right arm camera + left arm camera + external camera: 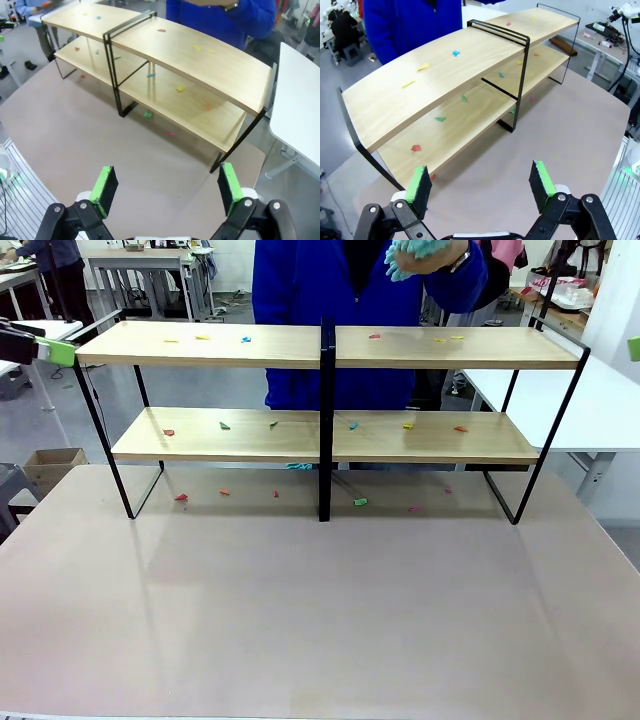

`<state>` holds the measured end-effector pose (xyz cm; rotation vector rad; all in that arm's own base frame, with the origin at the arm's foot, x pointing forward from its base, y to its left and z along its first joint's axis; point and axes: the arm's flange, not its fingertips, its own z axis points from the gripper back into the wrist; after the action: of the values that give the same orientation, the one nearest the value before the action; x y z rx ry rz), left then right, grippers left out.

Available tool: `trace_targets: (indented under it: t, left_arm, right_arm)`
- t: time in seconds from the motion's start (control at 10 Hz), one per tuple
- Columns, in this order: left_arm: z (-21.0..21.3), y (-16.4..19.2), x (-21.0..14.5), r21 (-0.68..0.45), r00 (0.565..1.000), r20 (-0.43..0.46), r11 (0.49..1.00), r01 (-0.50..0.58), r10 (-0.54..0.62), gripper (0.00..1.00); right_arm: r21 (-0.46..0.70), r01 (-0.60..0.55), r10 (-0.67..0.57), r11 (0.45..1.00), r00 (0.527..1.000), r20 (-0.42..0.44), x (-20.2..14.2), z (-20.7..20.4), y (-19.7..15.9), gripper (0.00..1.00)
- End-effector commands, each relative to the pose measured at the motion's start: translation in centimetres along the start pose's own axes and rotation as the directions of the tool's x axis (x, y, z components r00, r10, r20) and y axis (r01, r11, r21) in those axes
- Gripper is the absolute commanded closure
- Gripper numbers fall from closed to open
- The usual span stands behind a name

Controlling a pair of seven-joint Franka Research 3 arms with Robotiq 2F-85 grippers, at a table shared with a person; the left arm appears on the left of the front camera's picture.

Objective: Clean the shelves.
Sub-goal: Pick up the Duster when the human hands it over.

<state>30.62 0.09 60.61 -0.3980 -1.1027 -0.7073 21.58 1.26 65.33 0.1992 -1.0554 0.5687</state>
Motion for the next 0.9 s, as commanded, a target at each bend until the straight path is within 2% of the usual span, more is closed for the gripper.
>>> trace_targets:
  t: [0.0, 0.3, 0.8]
  left_arm:
    - [0.0, -0.3, -0.3, 0.005, 1.000, 0.004, 1.000, -0.012, 0.012, 0.00]
    - [0.0, -0.3, -0.3, 0.005, 1.000, 0.004, 1.000, -0.012, 0.012, 0.00]
    - [0.0, -0.3, -0.3, 0.005, 1.000, 0.004, 1.000, -0.012, 0.012, 0.00]
  right_arm:
    - [0.117, -0.029, 0.028, 0.993, 1.000, 0.009, -4.0, -1.6, 2.4, 0.00]
    - [0.178, -0.055, 0.057, 0.982, 0.998, -0.004, -3.2, -2.6, 2.1, 0.00]
    - [0.154, -0.064, 0.061, 0.986, 0.998, 0.019, -2.9, -2.2, 2.2, 0.00]
